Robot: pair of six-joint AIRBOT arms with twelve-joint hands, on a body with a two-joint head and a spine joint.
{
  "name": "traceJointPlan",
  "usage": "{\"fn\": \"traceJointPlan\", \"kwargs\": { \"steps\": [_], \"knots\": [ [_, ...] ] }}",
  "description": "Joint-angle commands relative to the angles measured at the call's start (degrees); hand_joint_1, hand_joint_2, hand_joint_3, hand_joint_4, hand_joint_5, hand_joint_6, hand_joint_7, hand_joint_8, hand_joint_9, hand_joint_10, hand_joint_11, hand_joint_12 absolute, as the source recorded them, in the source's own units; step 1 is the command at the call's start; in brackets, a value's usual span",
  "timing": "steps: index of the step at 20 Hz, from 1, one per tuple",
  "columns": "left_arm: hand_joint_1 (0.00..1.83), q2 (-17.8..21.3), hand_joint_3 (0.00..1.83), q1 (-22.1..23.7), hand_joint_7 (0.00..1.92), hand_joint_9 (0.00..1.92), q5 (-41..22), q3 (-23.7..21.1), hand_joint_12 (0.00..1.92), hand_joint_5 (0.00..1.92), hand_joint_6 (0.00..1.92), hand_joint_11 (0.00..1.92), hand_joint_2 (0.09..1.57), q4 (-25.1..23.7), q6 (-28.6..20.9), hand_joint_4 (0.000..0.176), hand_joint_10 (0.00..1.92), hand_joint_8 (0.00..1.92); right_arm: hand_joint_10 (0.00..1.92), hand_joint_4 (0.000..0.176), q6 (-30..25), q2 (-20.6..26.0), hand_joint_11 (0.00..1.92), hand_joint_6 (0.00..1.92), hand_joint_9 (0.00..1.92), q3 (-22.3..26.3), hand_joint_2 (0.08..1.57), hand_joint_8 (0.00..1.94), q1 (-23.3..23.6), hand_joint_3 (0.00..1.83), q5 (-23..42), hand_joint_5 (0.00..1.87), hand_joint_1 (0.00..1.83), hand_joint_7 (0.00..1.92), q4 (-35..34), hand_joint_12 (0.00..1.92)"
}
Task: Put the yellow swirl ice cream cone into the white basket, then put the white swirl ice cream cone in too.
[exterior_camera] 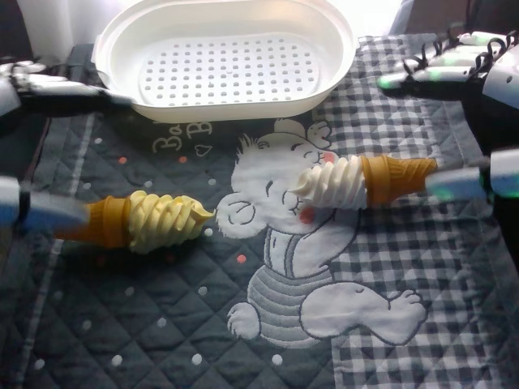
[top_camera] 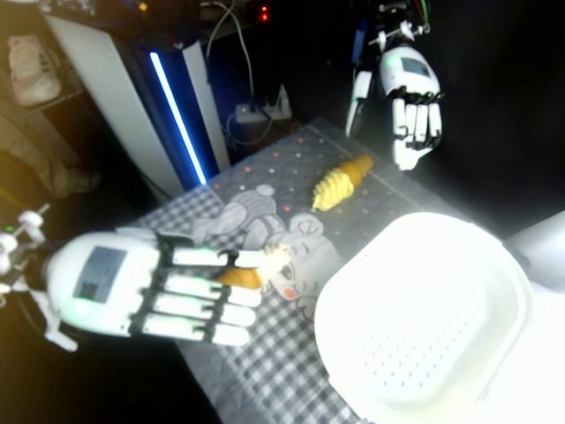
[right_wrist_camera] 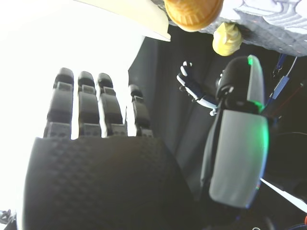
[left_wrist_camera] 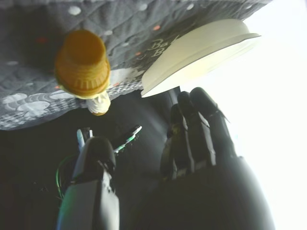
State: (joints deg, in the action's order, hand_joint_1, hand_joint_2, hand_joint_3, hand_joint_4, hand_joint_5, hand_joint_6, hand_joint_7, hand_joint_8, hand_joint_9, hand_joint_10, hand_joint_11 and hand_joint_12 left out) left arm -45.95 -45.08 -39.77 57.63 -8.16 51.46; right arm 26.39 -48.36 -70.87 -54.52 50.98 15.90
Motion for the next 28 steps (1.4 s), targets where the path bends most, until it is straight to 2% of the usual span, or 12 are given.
{"fn": "traceJointPlan", "kwargs": {
  "steps": [1, 6, 10, 14, 16, 18, 20, 21, 22, 23, 26, 28],
  "knots": [
    [0.83, -1.0, 0.00, 1.6, 0.38, 0.46, -3.7, 0.3, 0.88, 0.39, 0.00, 0.22, 0.81, -0.8, -0.1, 0.166, 0.02, 0.00, 0.02, 0.021, -0.1, 0.0, 0.14, 0.01, 0.33, 0.1, 1.15, 0.00, 0.7, 0.01, 6.2, 0.41, 0.56, 0.31, -2.3, 0.65],
    [0.78, -6.0, 0.00, 5.9, 0.49, 0.67, 5.5, 2.3, 0.69, 0.33, 0.00, 0.38, 0.75, -7.5, -0.2, 0.122, 0.01, 0.00, 0.00, 0.003, -0.1, 0.0, 0.09, 0.00, 0.29, 0.1, 1.16, 0.00, 0.7, 0.00, 6.4, 0.41, 0.65, 0.27, -2.0, 0.64],
    [0.73, -8.8, 0.01, 6.9, 0.48, 0.67, 11.4, 3.8, 0.60, 0.30, 0.01, 0.39, 0.77, -10.9, -0.2, 0.145, 0.00, 0.01, 0.00, 0.017, -0.1, 0.1, 0.11, 0.00, 0.30, 0.1, 1.15, 0.00, 0.7, 0.00, 6.6, 0.43, 0.66, 0.27, -2.0, 0.66],
    [0.81, -11.7, 0.00, 8.3, 0.67, 0.91, 16.1, 6.1, 1.26, 0.42, 0.00, 0.59, 0.80, -12.3, -0.1, 0.057, 0.09, 0.01, 0.00, 0.030, -0.1, 0.1, 0.00, 0.00, 0.28, 0.2, 1.13, 0.00, 0.7, 0.00, 6.6, 0.42, 0.76, 0.27, -1.9, 0.78],
    [0.83, -13.5, 0.00, 8.5, 0.74, 0.67, 17.7, 7.6, 1.53, 0.40, 0.00, 0.54, 0.79, -12.4, -0.1, 0.027, 0.98, 0.02, 0.00, 0.032, -0.1, 0.1, 0.00, 0.00, 0.28, 0.2, 1.13, 0.00, 0.7, 0.00, 6.7, 0.42, 0.76, 0.28, -1.9, 0.80],
    [0.82, -14.2, 0.00, 8.6, 0.78, 0.48, 19.1, 8.4, 1.73, 0.32, 0.00, 0.47, 0.82, -12.5, -0.1, 0.030, 1.49, 0.04, 0.01, 0.027, -0.1, 0.1, 0.02, 0.01, 0.30, 0.2, 1.12, 0.00, 0.7, 0.00, 6.7, 0.43, 0.77, 0.29, -1.9, 0.82],
    [1.07, -14.3, 0.02, 8.6, 0.90, 0.65, 19.1, 8.7, 1.60, 0.85, 0.04, 0.59, 1.00, -12.5, -0.1, 0.000, 1.27, 0.30, 0.01, 0.027, -0.1, 0.1, 0.04, 0.00, 0.32, 0.1, 1.14, 0.01, 0.7, 0.00, 6.7, 0.42, 0.75, 0.30, -1.9, 0.83],
    [1.22, -14.3, 0.01, 8.6, 0.88, 0.80, 19.0, 8.7, 1.71, 0.96, 0.53, 0.82, 1.12, -12.5, -0.1, 0.000, 1.44, 1.17, 0.01, 0.025, -0.1, 0.1, 0.02, 0.00, 0.31, 0.1, 1.14, 0.00, 0.7, 0.00, 6.7, 0.42, 0.78, 0.29, -1.9, 0.83],
    [1.24, -14.1, 0.00, 9.0, 0.90, 0.91, 18.5, 8.8, 1.77, 0.91, 0.96, 0.94, 1.15, -12.4, -0.2, 0.000, 1.54, 1.16, 0.01, 0.023, -0.1, 0.1, 0.02, 0.00, 0.31, 0.1, 1.14, 0.00, 0.7, 0.00, 6.7, 0.42, 0.81, 0.30, -1.9, 0.83],
    [1.25, -13.7, 0.00, 9.5, 0.84, 0.90, 18.0, 8.8, 1.85, 0.98, 0.72, 0.96, 1.16, -12.4, -0.2, 0.000, 1.65, 1.43, 0.00, 0.027, -0.1, 0.1, 0.01, 0.00, 0.29, 0.1, 1.14, 0.00, 0.7, 0.00, 6.7, 0.42, 0.82, 0.29, -1.9, 0.83],
    [1.21, -12.0, 0.00, 12.2, 0.87, 0.98, 15.3, 8.4, 1.76, 1.13, 0.66, 1.02, 1.06, -12.3, -0.2, 0.000, 1.60, 1.31, 0.01, 0.029, -0.1, 0.1, 0.05, 0.00, 0.31, 0.0, 1.15, 0.00, 0.7, 0.01, 6.7, 0.42, 0.78, 0.29, -1.9, 0.83],
    [1.27, -11.2, 0.00, 14.6, 1.00, 0.99, 13.6, 8.5, 1.56, 1.22, 0.40, 0.93, 1.07, -12.4, -0.2, 0.000, 1.27, 1.14, 0.00, 0.025, -0.1, 0.1, 0.04, 0.00, 0.30, 0.0, 1.16, 0.00, 0.7, 0.01, 6.7, 0.42, 0.78, 0.29, -1.9, 0.82]
  ]
}}
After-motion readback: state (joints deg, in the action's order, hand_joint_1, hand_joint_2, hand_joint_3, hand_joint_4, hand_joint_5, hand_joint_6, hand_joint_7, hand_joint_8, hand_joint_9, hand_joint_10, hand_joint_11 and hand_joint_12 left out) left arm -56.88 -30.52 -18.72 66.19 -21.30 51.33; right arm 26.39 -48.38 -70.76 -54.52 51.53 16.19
